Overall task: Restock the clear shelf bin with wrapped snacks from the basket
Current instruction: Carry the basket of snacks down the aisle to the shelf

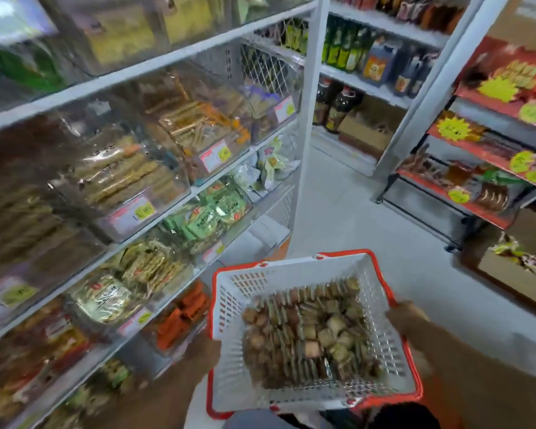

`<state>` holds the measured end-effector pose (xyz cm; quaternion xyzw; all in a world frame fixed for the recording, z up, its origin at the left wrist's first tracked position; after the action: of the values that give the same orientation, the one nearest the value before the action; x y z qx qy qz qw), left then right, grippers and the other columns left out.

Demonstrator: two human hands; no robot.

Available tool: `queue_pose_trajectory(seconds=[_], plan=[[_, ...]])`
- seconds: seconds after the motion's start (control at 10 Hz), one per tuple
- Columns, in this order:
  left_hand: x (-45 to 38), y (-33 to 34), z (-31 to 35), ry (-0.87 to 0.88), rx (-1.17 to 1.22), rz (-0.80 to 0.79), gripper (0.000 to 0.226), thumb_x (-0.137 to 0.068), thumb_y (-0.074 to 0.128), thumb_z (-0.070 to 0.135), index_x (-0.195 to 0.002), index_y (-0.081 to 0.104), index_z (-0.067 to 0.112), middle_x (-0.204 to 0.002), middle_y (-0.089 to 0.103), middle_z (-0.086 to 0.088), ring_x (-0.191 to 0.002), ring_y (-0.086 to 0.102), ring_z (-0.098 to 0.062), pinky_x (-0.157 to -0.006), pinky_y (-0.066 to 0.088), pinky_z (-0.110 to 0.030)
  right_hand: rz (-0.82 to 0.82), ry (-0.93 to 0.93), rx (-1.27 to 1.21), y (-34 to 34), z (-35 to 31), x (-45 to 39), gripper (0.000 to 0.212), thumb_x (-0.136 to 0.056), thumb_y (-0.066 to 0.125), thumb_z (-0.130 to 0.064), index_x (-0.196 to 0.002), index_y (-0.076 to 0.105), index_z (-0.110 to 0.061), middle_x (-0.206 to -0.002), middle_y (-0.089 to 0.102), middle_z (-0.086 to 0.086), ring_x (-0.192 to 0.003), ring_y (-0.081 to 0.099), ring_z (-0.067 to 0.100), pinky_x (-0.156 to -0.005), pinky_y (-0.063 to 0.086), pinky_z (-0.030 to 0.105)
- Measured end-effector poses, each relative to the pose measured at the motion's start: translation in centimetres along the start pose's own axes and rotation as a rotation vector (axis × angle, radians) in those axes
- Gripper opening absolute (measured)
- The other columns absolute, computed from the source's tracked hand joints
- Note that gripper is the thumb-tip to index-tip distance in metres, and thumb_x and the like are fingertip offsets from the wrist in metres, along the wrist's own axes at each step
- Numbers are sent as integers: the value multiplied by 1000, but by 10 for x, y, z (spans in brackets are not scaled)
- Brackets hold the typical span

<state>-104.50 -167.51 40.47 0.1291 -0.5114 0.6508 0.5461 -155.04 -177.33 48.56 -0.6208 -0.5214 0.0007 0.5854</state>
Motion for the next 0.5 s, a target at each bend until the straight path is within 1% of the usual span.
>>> queue_pose_trajectory(seconds=[0.1,0.2,0.3,0.4,0.5], plan=[[-4,4,6,-51,93,44,39,-97,60,8,-135,57,0,-131,64,-24,-117,64,-38,-70,49,-27,26,-60,68,-12,-50,-30,29,-90,63,-8,-113,68,8,-94,66,21,-91,65,34,-74,46,33],[-2,16,2,-87,220,51,40,-98,61,11,-136,56,1,-133,63,-22,-119,63,-36,-78,54,-29,-10,-108,162,-9,-96,-57,30,-89,63,-9,-114,70,7,-104,71,25,-102,68,37,-77,48,32],[0,34,-10,-173,300,92,43,-99,60,17,-140,54,4,-136,61,-18,-123,60,-33,-98,53,-35,-58,-177,234,-1,-136,-87,29,-88,64,-8,-113,72,3,-108,71,25,-103,67,37,-79,49,32],[1,54,-19,-279,386,163,42,-99,61,18,-138,56,6,-132,63,-16,-120,62,-32,-97,53,-35,-145,-288,372,17,-169,-118,26,-90,64,-11,-111,73,2,-109,71,24,-102,68,37,-78,49,33],[8,77,-16,-365,415,266,31,-98,61,23,-126,61,10,-121,69,-19,-110,67,-36,-91,56,-40,-249,-398,437,40,-198,-159,30,-92,64,-10,-116,70,6,-106,70,23,-91,62,30,-77,46,33]])
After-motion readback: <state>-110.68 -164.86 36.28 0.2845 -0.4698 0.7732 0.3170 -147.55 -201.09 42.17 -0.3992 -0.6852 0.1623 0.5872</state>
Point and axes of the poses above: each hand's wrist, its own x-axis away from the middle knuckle, its own y-axis out of the palm, z = x × y, the point moved 10 cm from there along -x, towards the middle knuckle
